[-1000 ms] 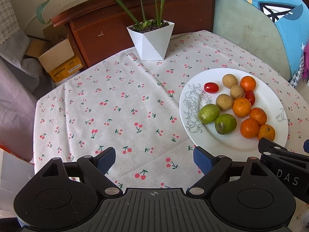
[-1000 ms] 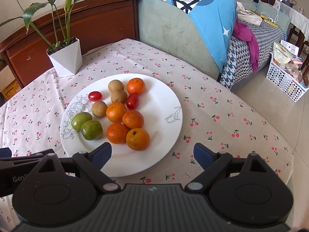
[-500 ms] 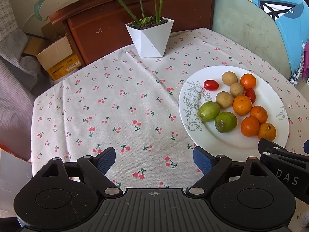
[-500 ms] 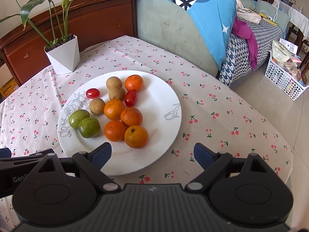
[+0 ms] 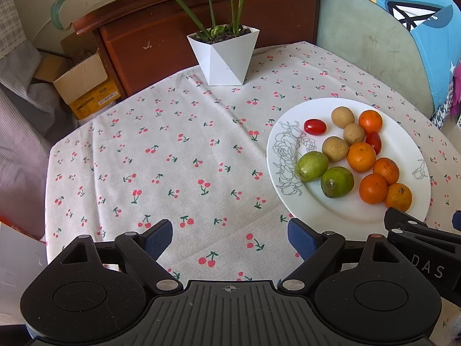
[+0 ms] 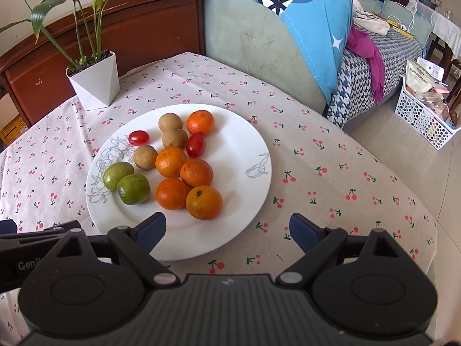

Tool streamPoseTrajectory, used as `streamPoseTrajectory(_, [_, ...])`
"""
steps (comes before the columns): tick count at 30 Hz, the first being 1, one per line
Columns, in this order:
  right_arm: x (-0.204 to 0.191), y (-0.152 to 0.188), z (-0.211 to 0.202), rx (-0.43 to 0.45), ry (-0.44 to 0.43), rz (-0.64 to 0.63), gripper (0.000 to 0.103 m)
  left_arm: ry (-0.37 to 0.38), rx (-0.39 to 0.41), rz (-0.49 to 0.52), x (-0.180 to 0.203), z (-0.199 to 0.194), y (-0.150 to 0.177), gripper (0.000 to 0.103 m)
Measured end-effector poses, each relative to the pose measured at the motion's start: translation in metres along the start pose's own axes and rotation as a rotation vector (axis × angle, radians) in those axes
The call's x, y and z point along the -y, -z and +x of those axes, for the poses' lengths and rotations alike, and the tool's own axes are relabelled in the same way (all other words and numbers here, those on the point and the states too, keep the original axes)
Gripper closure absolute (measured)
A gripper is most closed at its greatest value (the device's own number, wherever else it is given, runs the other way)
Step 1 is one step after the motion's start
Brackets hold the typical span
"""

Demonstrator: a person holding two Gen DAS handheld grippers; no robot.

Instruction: Organize fruits

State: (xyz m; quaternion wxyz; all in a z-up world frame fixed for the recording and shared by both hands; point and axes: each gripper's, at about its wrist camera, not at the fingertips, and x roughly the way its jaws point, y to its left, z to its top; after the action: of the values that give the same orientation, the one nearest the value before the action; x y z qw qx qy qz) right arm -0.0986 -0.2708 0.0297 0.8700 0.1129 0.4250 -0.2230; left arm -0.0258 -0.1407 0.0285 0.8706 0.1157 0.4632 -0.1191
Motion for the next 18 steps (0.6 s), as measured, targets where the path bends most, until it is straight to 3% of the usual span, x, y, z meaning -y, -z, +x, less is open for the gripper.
streamPoseTrajectory(18, [-0.02,0.019,-0.015,0.05,-0.069,-0.069,0.011,-0.025,0.0,-0.045,-0.026,-0.011,0.021,0.015])
